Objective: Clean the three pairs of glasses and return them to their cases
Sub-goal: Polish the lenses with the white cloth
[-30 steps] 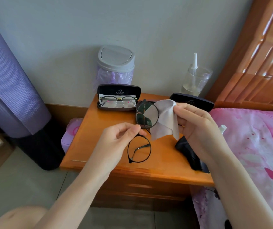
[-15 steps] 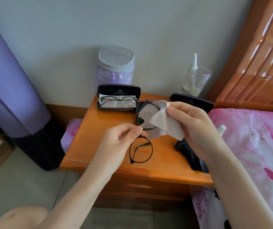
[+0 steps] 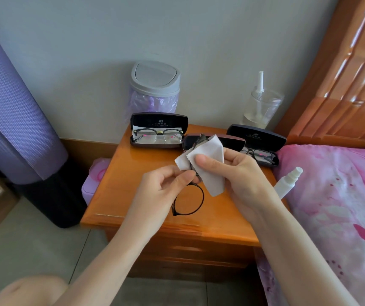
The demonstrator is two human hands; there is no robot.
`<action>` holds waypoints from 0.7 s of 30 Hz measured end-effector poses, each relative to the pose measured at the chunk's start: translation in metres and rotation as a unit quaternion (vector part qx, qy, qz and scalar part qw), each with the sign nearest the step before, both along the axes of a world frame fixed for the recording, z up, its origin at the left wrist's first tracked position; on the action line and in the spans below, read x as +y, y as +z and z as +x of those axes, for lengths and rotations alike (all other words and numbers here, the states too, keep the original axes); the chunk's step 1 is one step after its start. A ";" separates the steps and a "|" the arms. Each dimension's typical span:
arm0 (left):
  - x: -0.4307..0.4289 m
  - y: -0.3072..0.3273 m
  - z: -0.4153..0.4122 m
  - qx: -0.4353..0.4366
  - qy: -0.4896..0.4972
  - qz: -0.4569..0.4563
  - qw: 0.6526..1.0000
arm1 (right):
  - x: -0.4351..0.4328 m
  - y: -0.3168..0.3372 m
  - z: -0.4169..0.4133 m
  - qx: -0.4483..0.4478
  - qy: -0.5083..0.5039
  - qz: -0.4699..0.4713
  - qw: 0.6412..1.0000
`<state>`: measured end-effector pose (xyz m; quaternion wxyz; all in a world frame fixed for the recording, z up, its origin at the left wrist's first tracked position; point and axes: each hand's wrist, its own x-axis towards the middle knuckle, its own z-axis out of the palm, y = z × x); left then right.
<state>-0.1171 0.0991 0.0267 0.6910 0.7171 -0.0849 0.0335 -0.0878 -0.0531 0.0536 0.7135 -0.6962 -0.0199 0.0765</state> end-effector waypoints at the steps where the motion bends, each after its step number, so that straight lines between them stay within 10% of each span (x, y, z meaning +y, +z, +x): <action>1: 0.001 -0.001 0.000 0.001 0.008 0.001 1.000 | 0.000 -0.001 0.000 0.000 -0.008 0.001 1.000; 21: 0.004 0.007 -0.003 -0.047 0.093 -0.051 0.993 | 0.016 -0.003 -0.018 -0.037 -0.034 0.030 0.998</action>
